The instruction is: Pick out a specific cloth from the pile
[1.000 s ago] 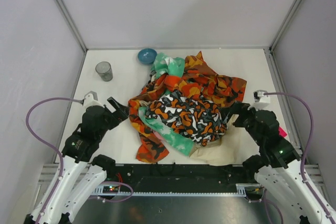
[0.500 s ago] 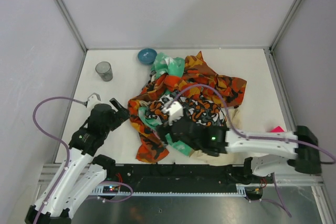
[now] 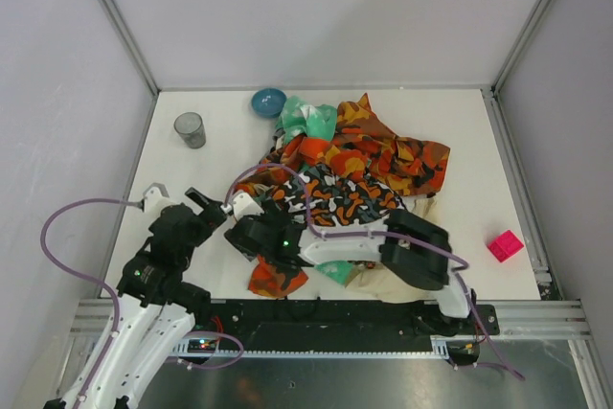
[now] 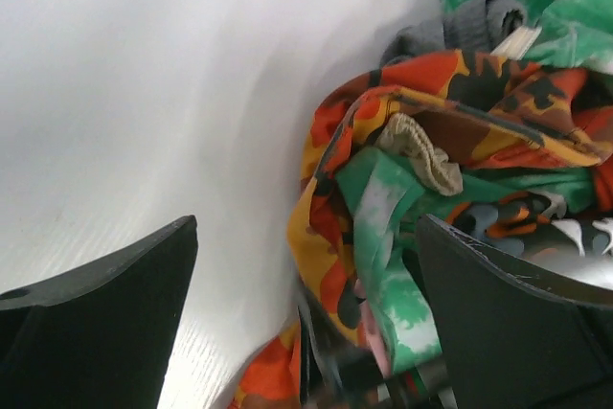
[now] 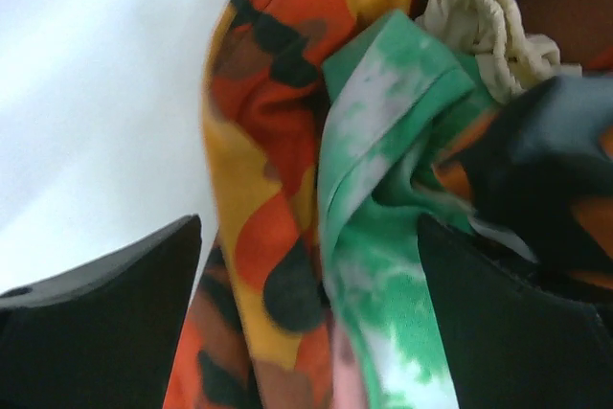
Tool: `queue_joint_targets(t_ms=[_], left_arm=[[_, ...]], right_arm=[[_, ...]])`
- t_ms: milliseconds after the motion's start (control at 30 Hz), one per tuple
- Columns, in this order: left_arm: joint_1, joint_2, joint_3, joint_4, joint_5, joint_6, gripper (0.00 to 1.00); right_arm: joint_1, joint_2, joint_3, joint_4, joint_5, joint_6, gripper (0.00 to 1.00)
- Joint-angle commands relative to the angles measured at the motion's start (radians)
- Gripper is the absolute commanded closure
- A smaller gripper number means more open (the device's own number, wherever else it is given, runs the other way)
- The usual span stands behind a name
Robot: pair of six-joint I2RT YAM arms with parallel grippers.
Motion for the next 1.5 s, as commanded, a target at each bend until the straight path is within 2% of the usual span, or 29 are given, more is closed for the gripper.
queue_joint_targets(t_ms=[0,167,267,333,433,500,567,800,933,1067,1200,1333,1467], left_arm=[[0.000,-0.004,-0.007,0.011,-0.040,-0.027,0.00],[0.000,0.009,-0.005,0.008,-0.045,-0.027,0.00],[0.000,0.002,-0.005,0.006,-0.053,-0.029,0.00],[0.000,-0.005,-0.005,0.005,-0.055,-0.031,0.00],[-0.001,-0.016,-0.004,0.002,-0.057,-0.032,0.00],[0.000,-0.024,-0.004,0.000,-0.060,-0.034,0.00],[0.000,-0.031,-0.003,-0.001,-0.061,-0.034,0.00],[0.000,-0.042,0.004,-0.003,-0.052,-0.029,0.00],[0.000,-0.050,0.009,-0.002,-0.048,-0.026,0.00],[0.000,-0.054,0.011,-0.003,-0.048,-0.025,0.00],[0.000,-0.050,0.015,-0.002,-0.050,-0.025,0.00],[-0.001,-0.033,0.026,-0.003,-0.046,-0.023,0.00],[0.000,0.005,0.038,0.000,-0.036,-0.021,0.00]], right_arm=[[-0.039,0.174,0.179,-0.191,0.024,0.000,0.01],[-0.063,0.303,0.263,-0.320,0.116,0.044,0.01],[-0.094,0.316,0.251,-0.361,0.100,0.099,0.05],[-0.115,0.309,0.233,-0.374,0.071,0.128,0.17],[-0.137,0.276,0.196,-0.389,0.104,0.157,0.64],[-0.148,0.249,0.189,-0.415,0.141,0.167,0.88],[-0.159,0.202,0.183,-0.421,0.169,0.157,0.97],[-0.181,-0.082,0.168,-0.281,0.249,-0.072,1.00],[-0.242,-0.242,0.145,-0.202,0.299,-0.168,1.00],[-0.379,-0.364,0.081,-0.237,0.248,-0.141,1.00],[-0.615,-0.446,-0.023,-0.298,0.131,-0.053,1.00],[-0.810,-0.456,-0.131,-0.310,-0.002,0.018,1.00],[-0.944,-0.409,-0.232,-0.273,-0.104,0.050,1.00]])
